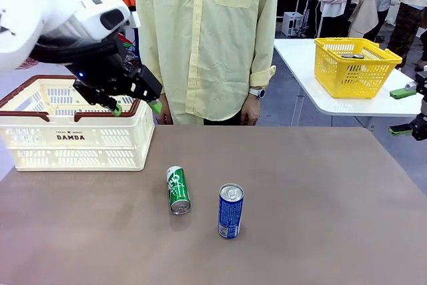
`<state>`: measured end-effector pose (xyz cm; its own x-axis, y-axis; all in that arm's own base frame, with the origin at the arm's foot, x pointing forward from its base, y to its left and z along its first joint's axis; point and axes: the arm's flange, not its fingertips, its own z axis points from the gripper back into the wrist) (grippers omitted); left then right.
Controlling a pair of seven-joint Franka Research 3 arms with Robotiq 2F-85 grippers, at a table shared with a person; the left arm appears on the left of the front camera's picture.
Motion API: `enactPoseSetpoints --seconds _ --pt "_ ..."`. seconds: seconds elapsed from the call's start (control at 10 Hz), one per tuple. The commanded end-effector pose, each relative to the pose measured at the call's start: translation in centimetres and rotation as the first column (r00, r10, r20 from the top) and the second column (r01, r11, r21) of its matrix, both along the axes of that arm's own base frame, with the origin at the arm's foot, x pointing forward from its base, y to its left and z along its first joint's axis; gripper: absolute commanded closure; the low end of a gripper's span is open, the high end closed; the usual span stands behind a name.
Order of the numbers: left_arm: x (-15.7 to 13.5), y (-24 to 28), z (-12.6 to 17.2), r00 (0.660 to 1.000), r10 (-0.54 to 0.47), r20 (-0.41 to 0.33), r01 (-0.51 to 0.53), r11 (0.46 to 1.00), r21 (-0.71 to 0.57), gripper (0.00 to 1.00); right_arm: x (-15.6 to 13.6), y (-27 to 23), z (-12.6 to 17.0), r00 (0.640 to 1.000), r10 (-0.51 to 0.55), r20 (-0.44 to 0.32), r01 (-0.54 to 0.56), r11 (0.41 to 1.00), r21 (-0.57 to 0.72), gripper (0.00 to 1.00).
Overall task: Place the drinks into the Shopping basket.
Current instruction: Pick up one drink and place it into the Shopping basket.
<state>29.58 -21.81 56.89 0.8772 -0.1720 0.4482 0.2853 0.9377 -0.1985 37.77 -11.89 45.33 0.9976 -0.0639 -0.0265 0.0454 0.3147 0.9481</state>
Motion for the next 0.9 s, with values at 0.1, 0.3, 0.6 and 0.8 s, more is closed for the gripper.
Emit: enactPoseSetpoints --seconds 0.1,0.3,0.6,0.8 --pt "-0.6 -4.8 -4.9 0.996 0.091 -0.011 -0.089 0.990 0.108 0.00 -0.1 -0.2 0.2 1.000 0.014 0.001 -0.014 1.000 -0.009 0.00" --pt "0.5 -7.0 -9.0 0.985 0.159 -0.071 -0.150 0.982 0.118 0.00 -0.1 -0.2 0.2 1.000 0.014 0.001 -0.014 1.000 -0.009 0.00" --pt "2.0 -9.1 -13.8 0.959 0.249 -0.133 -0.230 0.962 0.146 0.00 -0.1 -0.2 0.2 1.000 0.014 0.001 -0.014 1.000 -0.009 0.00" --pt "3.2 -11.8 -18.3 0.958 0.212 -0.194 -0.184 0.971 0.156 0.00 -0.1 -0.2 0.2 1.000 0.014 0.001 -0.014 1.000 -0.009 0.00"
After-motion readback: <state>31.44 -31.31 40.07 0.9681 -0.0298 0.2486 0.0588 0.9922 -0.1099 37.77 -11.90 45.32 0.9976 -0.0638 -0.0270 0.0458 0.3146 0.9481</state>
